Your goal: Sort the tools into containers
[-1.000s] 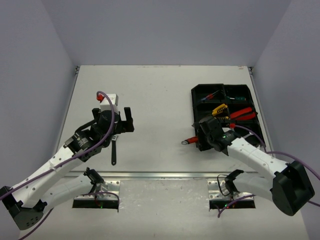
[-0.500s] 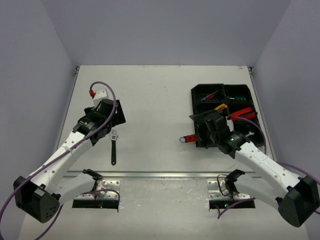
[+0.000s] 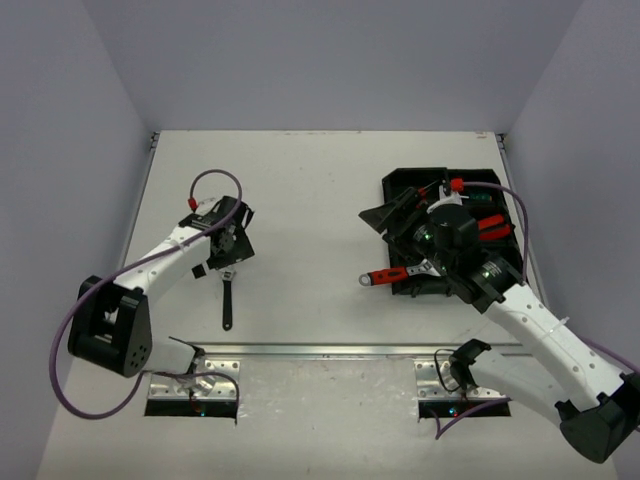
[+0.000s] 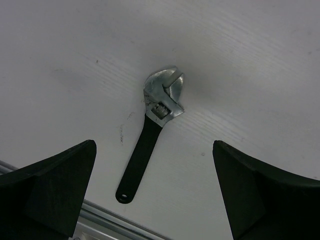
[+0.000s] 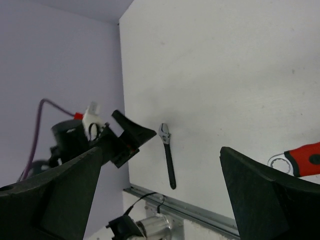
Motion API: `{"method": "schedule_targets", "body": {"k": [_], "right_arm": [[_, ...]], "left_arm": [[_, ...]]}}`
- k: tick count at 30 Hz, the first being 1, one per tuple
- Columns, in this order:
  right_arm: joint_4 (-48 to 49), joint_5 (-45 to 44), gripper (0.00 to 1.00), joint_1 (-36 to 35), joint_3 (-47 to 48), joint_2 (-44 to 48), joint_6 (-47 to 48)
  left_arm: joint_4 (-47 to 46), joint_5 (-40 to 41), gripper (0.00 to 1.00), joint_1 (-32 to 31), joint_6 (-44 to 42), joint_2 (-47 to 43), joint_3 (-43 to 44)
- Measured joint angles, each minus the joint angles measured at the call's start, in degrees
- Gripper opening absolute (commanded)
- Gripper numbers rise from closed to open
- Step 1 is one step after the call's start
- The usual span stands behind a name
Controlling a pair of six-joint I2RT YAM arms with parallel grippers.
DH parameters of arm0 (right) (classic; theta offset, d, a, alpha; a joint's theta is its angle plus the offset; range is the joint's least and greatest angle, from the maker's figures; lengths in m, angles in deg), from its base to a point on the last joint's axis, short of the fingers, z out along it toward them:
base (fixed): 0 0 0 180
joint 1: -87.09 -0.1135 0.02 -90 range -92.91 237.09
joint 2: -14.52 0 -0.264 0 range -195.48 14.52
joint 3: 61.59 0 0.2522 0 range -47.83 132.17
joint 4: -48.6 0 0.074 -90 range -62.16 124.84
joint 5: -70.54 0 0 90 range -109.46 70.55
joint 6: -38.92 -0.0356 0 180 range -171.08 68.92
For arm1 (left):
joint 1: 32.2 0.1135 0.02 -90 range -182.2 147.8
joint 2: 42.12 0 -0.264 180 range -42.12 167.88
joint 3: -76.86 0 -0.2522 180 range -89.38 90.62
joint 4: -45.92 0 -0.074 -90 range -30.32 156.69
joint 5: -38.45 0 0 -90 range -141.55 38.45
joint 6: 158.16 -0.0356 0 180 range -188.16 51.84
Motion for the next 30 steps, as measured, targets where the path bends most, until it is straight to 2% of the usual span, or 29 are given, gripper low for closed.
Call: {"method": "schedule_targets", "body": {"k": [3, 7, 13, 15, 16, 19, 20, 22, 23, 27, 30], "right_arm": [[0.3, 2.51, 0.99, 0.0, 0.78, 1.18, 6.09], [-0.34, 3.86, 0.99, 0.0, 0.06, 3.47, 11.5], [-0.51, 4.06, 0.99, 0.19, -1.87, 7.06, 15.81], [-0.66, 4.22, 0.99, 0.5, -2.32, 7.43, 16.99], [-0.74, 4.35, 0.99, 0.65, -2.47, 7.48, 17.45], [-1.1, 5.0, 0.99, 0.91, -2.63, 7.5, 18.59], [-1.17, 5.1, 0.99, 1.04, -2.63, 7.52, 18.86], [-1.21, 5.35, 0.99, 1.16, -2.63, 7.57, 19.37], [-1.21, 5.37, 0.99, 1.16, -2.63, 7.61, 19.57], [-1.31, 5.42, 0.99, 1.19, -2.63, 7.9, 19.92], [-1.33, 5.44, 0.99, 1.2, -2.63, 7.96, 19.93]], "left_arm": [[2.16, -0.69, 1.0, 0.61, 1.18, 5.23, 0.22], [3.22, -3.05, 0.99, 0.77, 2.29, 6.14, -0.14], [-0.27, -7.33, 0.87, 0.77, 2.81, 7.97, -1.72], [-2.26, -8.0, 0.77, 0.78, 3.06, 9.99, -3.38], [-2.99, -8.32, 0.68, 0.8, 3.21, 10.93, -4.23], [-5.01, -9.33, 0.66, 1.26, 3.46, 11.77, -5.16], [-5.54, -9.74, 0.61, 1.44, 3.41, 11.9, -5.22], [-6.15, -10.29, 0.42, 1.62, 3.27, 12.07, -5.26], [-6.53, -10.66, 0.36, 1.7, 3.2, 12.17, -5.28], [-9.63, -13.08, 0.33, 1.95, 2.63, 12.63, -5.6], [-11.52, -14.91, 0.26, 2.09, 1.71, 12.64, -6.06]]}}
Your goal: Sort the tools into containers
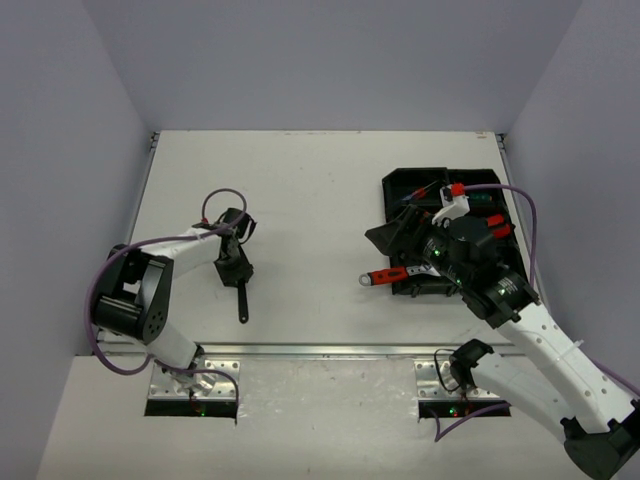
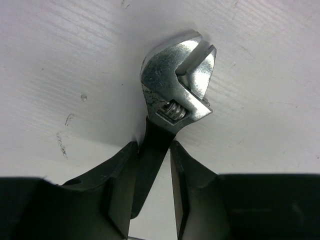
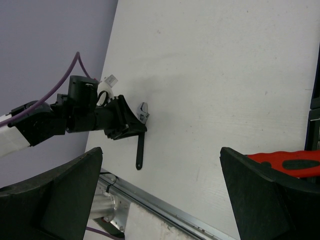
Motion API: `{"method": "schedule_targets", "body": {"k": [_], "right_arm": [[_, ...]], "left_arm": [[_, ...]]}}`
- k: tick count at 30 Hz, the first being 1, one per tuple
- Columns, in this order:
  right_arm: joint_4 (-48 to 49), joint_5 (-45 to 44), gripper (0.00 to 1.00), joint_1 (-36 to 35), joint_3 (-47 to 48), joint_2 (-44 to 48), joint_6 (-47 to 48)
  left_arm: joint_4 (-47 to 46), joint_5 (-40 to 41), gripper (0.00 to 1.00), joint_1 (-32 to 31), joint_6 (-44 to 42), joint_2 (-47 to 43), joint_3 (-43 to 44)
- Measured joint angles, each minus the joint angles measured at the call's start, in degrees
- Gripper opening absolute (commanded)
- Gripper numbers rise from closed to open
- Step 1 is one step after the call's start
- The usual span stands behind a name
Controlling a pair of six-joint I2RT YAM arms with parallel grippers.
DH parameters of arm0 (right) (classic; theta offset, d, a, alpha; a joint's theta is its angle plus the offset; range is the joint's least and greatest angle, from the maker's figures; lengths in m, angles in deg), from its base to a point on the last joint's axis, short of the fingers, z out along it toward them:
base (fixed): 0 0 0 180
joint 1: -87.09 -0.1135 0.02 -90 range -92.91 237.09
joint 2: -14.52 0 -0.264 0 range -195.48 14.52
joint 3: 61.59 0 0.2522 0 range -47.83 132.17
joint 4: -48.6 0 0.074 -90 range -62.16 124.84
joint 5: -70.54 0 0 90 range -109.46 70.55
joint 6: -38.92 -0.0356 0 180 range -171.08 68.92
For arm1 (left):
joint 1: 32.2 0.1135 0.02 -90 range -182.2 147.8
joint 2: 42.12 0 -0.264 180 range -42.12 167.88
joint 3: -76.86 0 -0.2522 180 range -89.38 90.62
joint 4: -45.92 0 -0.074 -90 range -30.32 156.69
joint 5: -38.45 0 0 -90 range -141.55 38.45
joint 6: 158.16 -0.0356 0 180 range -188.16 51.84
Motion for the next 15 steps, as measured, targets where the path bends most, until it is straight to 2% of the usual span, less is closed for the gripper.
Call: {"method": "schedule_targets", "body": {"k": [3, 6, 8, 15], "right_arm": [[-0.02, 0.0, 0.99, 0.0, 0.0, 0.02, 0.0], [-0.02, 0.0, 0.99, 0.0, 0.0, 0.02, 0.01], [-0.03, 0.0, 0.99, 0.0, 0.0, 0.02, 0.07], [-0.03, 0.02, 0.99, 0.28, 0.0, -0.1, 0.17]], "left_arm": [[-1.64, -1.64, 0.26, 0.15, -0.71, -0.04, -0.26], [-3.63, -3.26, 0.34, 0.18, -1.21, -0.38, -0.6], [-5.09, -4.4, 0.34, 0.18, -1.62, -0.49, -0.77], [-10.42, -8.79, 0.28, 0.2, -3.03, 2.27, -0.5]]}}
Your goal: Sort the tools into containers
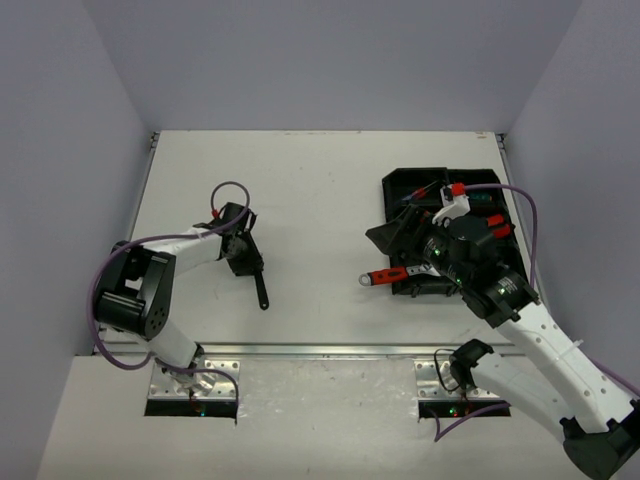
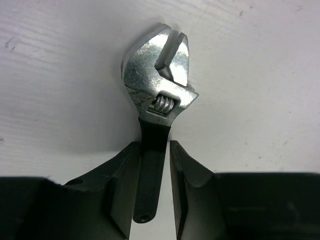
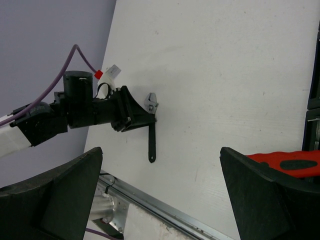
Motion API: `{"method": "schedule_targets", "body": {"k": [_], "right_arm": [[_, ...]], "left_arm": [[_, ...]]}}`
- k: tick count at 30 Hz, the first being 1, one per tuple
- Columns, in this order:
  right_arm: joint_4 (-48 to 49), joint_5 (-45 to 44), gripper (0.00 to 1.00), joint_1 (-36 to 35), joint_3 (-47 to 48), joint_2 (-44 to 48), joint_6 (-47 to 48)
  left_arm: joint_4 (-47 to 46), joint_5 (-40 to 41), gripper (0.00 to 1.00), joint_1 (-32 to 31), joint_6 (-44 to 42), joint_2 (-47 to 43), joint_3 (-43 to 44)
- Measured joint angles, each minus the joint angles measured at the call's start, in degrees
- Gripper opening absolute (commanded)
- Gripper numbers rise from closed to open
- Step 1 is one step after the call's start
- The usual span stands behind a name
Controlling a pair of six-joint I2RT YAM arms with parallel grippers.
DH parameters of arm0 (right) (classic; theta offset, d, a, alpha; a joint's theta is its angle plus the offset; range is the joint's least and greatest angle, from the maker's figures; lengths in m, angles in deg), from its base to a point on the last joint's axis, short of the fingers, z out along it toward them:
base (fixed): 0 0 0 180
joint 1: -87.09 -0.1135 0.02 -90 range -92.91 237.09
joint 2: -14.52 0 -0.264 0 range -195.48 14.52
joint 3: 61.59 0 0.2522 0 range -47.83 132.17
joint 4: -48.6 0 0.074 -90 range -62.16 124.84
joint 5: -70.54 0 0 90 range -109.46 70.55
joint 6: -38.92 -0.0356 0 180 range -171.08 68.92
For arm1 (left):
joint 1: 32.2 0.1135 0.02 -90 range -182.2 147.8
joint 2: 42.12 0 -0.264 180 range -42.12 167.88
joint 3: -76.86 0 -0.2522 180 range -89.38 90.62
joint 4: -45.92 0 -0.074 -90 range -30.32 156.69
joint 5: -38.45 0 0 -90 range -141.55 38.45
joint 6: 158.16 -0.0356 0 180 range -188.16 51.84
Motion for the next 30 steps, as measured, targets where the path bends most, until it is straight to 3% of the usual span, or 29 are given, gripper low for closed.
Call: {"method": "schedule_targets", "body": {"k": [5, 8, 9, 10, 13, 15, 18, 22, 30], "right_arm": [[0.0, 0.07, 0.99, 0.11, 0.0, -0.08, 0.0], [-0.02, 0.13, 0.99, 0.17, -0.02, 0.07, 0.0], [-0.02, 0.13, 0.99, 0.22, -0.02, 0.18, 0.0], [-0.02, 0.13, 0.99, 0.29, -0.06, 0.4, 0.0], [-0.05, 0.15, 0.99, 0.41, -0.12, 1.27, 0.03], [-0.01, 0.18, 0.99, 0.41, -0.17, 1.79, 0.14], [0.0, 0.26, 0.99, 0.41, -0.56, 2.73, 0.26], [-0.15, 0.53, 0.99, 0.44, -1.23, 4.23, 0.64], [-0.19, 1.34, 0.99, 0.44, -1.95, 8.53, 1.79]], "left_arm": [[-2.47, -1.91, 0.08, -0.02, -0.26, 1.06, 1.09], [-3.06, -2.47, 0.02, -0.02, -0.97, 1.17, 1.31], [-3.2, -2.59, 0.03, -0.02, -1.15, 1.17, 1.31], [-3.32, -2.66, 0.1, -0.02, -1.35, 1.17, 1.31], [-3.46, -2.72, 0.41, -0.28, -2.14, 1.68, 1.61], [-3.73, -2.97, 0.46, -0.61, -2.59, 2.33, 2.25], [-3.21, -2.51, 0.45, -1.78, -3.23, 3.69, 4.24], [-1.43, -0.61, 0.35, -2.69, -3.68, 5.1, 5.75], [4.81, 4.19, 0.29, -4.21, -4.34, 8.69, 10.55]]}}
